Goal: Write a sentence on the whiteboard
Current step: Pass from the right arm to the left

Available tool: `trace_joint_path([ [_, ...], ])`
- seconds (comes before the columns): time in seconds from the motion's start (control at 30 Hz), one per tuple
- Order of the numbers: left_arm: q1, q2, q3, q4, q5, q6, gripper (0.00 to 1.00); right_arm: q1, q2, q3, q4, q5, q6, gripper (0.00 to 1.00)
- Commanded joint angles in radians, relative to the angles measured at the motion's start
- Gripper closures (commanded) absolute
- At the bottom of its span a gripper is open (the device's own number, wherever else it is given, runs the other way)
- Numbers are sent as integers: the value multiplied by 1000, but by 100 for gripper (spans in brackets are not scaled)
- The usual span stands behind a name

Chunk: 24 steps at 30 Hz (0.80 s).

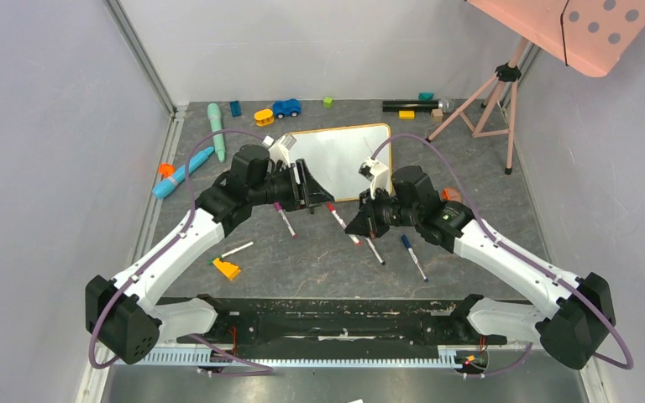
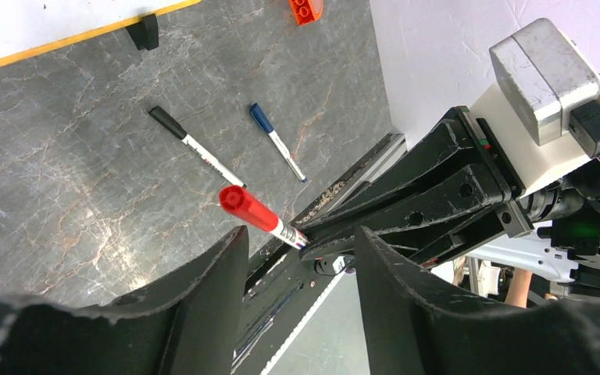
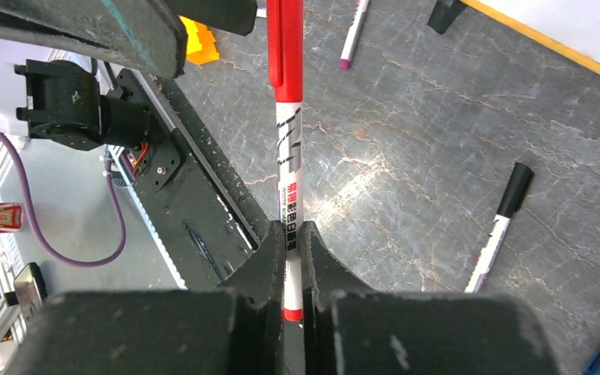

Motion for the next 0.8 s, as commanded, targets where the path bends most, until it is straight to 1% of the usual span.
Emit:
trace_joint_path([
  [0.0,-4,-2,36,45,29,-28,43,6,10,45,51,-63,10,100],
  [0.17,-3,5,36,29,20,-25,40,6,-5,46,77,-59,9,100],
  [0.3,-3,14,41,-12,-21,-22,32,7,-12,52,66,-22,7,100],
  [0.43,-3,32,47,-25,-28,-27,30,7,-11,52,70,-31,-2,100],
  [0.5,-3,43,50,-20,-16,-30,36,6,-4,54,78,-57,-5,100],
  [0.53,-3,48,54,-20,-13,-31,37,7,-5,56,86,-66,-5,100],
  [0.6,-3,54,56,-16,-6,-33,45,7,-9,54,96,-69,-7,100],
  [0.63,-3,54,58,-14,-4,-34,47,7,-8,55,97,-73,-10,100],
  [0.77,-3,58,55,-5,-4,-46,49,7,-4,48,97,-95,-17,100],
])
